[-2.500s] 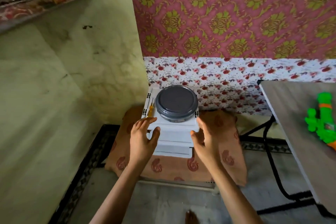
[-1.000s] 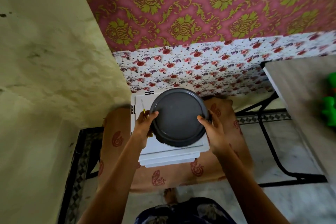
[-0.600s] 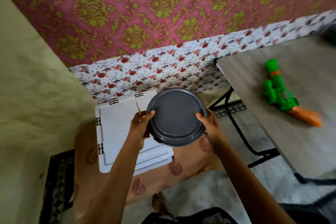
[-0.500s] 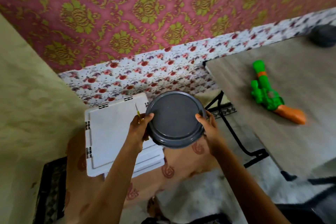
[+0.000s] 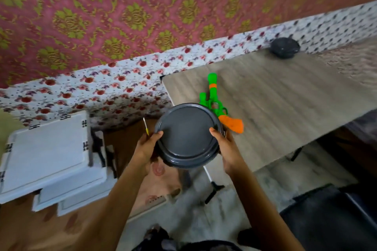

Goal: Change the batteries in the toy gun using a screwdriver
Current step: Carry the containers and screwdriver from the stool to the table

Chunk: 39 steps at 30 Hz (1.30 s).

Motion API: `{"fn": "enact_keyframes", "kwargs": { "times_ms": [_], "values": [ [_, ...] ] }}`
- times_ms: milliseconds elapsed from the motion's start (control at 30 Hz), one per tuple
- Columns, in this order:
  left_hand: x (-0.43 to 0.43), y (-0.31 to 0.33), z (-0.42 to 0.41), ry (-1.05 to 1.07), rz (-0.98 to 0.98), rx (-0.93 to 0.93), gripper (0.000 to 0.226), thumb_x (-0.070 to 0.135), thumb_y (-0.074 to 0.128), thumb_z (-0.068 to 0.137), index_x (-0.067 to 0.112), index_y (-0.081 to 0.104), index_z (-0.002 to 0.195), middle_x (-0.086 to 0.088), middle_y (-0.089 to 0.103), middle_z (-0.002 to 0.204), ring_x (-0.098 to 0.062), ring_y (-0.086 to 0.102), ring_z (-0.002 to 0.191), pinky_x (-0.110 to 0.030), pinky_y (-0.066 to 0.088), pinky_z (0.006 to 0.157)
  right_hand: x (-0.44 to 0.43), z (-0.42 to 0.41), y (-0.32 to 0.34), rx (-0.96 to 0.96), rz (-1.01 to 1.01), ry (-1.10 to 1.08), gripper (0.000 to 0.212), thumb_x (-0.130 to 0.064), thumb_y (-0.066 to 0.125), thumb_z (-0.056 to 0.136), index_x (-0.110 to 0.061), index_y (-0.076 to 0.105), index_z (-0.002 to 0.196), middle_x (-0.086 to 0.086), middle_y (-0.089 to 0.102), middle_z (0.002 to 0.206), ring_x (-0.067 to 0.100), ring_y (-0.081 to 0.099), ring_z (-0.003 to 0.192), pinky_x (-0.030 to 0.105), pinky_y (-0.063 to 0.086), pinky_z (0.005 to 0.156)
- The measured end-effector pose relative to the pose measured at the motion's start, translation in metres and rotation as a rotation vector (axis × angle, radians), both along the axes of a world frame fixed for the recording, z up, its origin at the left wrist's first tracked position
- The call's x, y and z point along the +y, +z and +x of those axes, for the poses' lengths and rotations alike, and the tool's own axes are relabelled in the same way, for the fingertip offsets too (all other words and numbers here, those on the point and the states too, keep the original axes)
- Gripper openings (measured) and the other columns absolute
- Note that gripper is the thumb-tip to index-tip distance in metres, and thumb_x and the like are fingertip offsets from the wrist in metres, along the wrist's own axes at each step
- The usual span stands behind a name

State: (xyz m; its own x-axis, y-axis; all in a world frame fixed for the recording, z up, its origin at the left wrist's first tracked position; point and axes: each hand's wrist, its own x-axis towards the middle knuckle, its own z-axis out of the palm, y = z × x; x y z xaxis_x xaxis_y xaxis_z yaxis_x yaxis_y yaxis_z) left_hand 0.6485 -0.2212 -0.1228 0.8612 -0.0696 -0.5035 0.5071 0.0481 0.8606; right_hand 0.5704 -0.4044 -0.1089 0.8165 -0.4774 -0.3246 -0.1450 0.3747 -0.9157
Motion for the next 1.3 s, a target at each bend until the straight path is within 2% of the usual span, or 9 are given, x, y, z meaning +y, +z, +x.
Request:
{"fn": "enact_keyframes", "kwargs": {
  "times_ms": [167, 233, 400, 500, 733, 967, 1100, 1233, 1300],
  "values": [
    [-0.053, 0.009, -0.009, -0.052, 0.032, -0.039, 0.026, 0.021, 0.062, 0.090, 0.013, 0.056, 0.113, -0.009, 0.058, 0.092, -0.011, 0.052, 0.056, -0.040, 0.056, 0.075, -0.052, -0.014, -0.004, 0.030, -0.033, -0.003, 0.028, -0.017, 0.055, 0.091, -0.022, 0.049, 0.118, 0.003, 0.058, 0.118, 0.015, 0.055, 0.103, 0.026, 0.046, 0.074],
    [-0.070, 0.009, -0.003, -0.075, 0.047, -0.059, 0.024, 0.019, 0.062, 0.090, 0.010, 0.060, 0.112, -0.006, 0.059, 0.081, -0.010, 0.053, 0.052, -0.028, 0.057, 0.063, -0.068, -0.012, -0.006, 0.059, -0.007, -0.038, 0.024, -0.019, 0.056, 0.090, -0.022, 0.050, 0.113, 0.007, 0.057, 0.122, 0.016, 0.055, 0.103, 0.030, 0.046, 0.081],
    [-0.104, 0.003, 0.025, -0.120, 0.044, -0.023, 0.048, 0.034, 0.072, 0.078, 0.010, 0.059, 0.118, -0.010, 0.065, 0.114, -0.026, 0.062, 0.102, -0.045, 0.050, 0.094, -0.105, 0.010, -0.003, 0.165, 0.044, -0.082, 0.041, -0.027, 0.057, 0.089, -0.022, 0.045, 0.128, 0.001, 0.054, 0.124, 0.022, 0.053, 0.110, 0.039, 0.045, 0.092],
    [-0.123, 0.003, 0.042, -0.124, 0.004, -0.008, 0.031, 0.025, 0.067, 0.085, 0.013, 0.060, 0.113, -0.007, 0.065, 0.107, -0.022, 0.063, 0.094, -0.039, 0.050, 0.087, -0.123, 0.029, 0.000, 0.209, 0.021, -0.097, 0.046, -0.028, 0.058, 0.089, -0.023, 0.043, 0.132, 0.003, 0.052, 0.131, 0.026, 0.051, 0.117, 0.046, 0.043, 0.101],
    [-0.155, -0.001, 0.084, -0.189, 0.079, -0.016, 0.024, 0.029, 0.060, 0.089, 0.015, 0.055, 0.108, -0.004, 0.057, 0.089, -0.018, 0.053, 0.070, -0.028, 0.039, 0.055, -0.154, 0.065, 0.004, 0.235, 0.023, -0.118, 0.043, -0.026, 0.057, 0.090, -0.023, 0.043, 0.130, 0.003, 0.054, 0.122, 0.020, 0.055, 0.097, 0.027, 0.045, 0.063],
    [-0.195, -0.009, 0.106, -0.155, 0.096, 0.003, 0.013, 0.027, 0.059, 0.091, 0.018, 0.055, 0.100, -0.004, 0.059, 0.091, -0.018, 0.053, 0.070, -0.027, 0.037, 0.054, -0.197, 0.094, -0.006, 0.264, -0.007, -0.078, 0.035, -0.026, 0.056, 0.089, -0.025, 0.046, 0.123, 0.003, 0.055, 0.124, 0.021, 0.055, 0.106, 0.033, 0.045, 0.083],
    [-0.229, -0.016, 0.111, -0.052, 0.090, -0.023, 0.012, 0.022, 0.057, 0.092, 0.020, 0.051, 0.082, -0.004, 0.051, 0.075, -0.016, 0.044, 0.056, -0.022, 0.029, 0.048, -0.238, 0.118, -0.010, 0.225, 0.004, 0.024, 0.032, -0.023, 0.057, 0.089, -0.024, 0.047, 0.119, 0.001, 0.058, 0.114, 0.015, 0.057, 0.094, 0.027, 0.047, 0.071],
    [-0.275, -0.022, 0.113, 0.126, 0.077, -0.008, 0.013, 0.017, 0.055, 0.093, 0.017, 0.052, 0.080, -0.004, 0.053, 0.073, -0.016, 0.048, 0.058, -0.015, 0.038, 0.039, -0.289, 0.144, -0.016, 0.222, -0.002, 0.162, 0.037, -0.024, 0.060, 0.087, -0.021, 0.048, 0.122, 0.004, 0.059, 0.116, 0.020, 0.058, 0.099, 0.033, 0.050, 0.079],
    [-0.303, -0.023, 0.111, 0.231, 0.049, 0.015, 0.005, 0.017, 0.059, 0.090, 0.016, 0.057, 0.086, -0.006, 0.057, 0.081, -0.016, 0.054, 0.065, -0.020, 0.045, 0.051, -0.320, 0.150, -0.015, 0.215, -0.010, 0.246, 0.033, -0.024, 0.060, 0.088, -0.022, 0.048, 0.119, 0.003, 0.059, 0.116, 0.018, 0.059, 0.098, 0.030, 0.049, 0.079]
  ]
}}
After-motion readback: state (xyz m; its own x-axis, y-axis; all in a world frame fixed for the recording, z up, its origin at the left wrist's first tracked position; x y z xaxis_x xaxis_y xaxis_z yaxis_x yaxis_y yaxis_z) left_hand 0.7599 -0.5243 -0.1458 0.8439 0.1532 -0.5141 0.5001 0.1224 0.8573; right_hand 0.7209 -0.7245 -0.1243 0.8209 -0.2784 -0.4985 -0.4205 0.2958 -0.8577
